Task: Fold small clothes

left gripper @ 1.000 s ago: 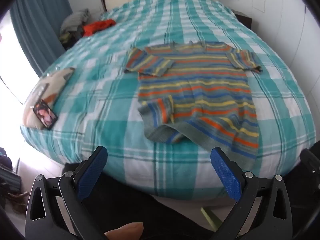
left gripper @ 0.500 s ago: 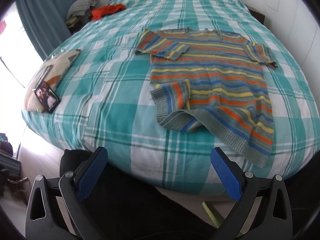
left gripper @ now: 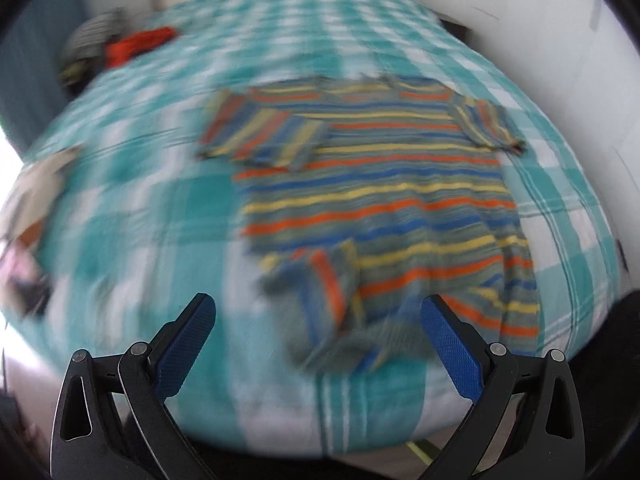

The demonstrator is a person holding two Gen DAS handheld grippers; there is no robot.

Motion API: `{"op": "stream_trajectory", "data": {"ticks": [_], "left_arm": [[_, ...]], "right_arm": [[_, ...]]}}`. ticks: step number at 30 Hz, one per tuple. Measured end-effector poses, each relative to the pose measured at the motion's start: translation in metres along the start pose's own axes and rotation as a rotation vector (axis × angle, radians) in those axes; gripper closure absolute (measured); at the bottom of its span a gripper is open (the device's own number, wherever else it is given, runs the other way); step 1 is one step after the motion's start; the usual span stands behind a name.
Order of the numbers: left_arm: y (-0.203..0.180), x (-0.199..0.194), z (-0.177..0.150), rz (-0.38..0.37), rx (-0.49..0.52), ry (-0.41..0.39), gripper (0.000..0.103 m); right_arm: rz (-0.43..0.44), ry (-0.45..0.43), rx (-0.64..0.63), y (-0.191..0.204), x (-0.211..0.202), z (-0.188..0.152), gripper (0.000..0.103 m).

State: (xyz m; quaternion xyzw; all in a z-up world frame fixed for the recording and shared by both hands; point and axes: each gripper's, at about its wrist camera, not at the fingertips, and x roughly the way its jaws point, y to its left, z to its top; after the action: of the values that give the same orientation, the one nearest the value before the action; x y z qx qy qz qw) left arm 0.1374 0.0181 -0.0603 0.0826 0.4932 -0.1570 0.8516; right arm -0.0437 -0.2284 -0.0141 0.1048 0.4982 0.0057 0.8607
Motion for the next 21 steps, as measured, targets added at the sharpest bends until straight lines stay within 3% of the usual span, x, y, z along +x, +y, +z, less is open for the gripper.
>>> {"op": "stream_trajectory", "data": {"ticks": [6,14,16,17,18,20,21], "left_arm": [[0.029,0.063,0.018,-0.14,0.09,0.097,0.002],[0.057,0.075,-0.002,-0.317,0.131,0.142,0.004],[0.057,0.076,-0.003,-0.335,0.141,0.15,0.025],[0.057,0.078,-0.004,-0.344,0.144,0.166,0.054],[0.059,0.081,-0.003,-0.346,0.145,0.179,0.075],[0.062,0.076,-0.008,-0.339,0.142,0.182,0.091],[0.064,0.075,-0.009,-0.329,0.14,0.181,0.094]], "right_arm": [[-0.02,0.036,0.017,-0.015,0.001,-0.007,0.0],[-0.055,0.112,0.047,-0.036,0.015,-0.018,0.0],[-0.04,0.126,0.043,-0.033,0.022,-0.015,0.0],[-0.03,0.133,0.044,-0.031,0.026,-0.012,0.0],[-0.027,0.134,0.042,-0.029,0.027,-0.012,0.0],[-0.02,0.13,0.028,-0.023,0.028,-0.007,0.0],[-0.02,0.128,0.02,-0.021,0.029,-0.006,0.0]]}}
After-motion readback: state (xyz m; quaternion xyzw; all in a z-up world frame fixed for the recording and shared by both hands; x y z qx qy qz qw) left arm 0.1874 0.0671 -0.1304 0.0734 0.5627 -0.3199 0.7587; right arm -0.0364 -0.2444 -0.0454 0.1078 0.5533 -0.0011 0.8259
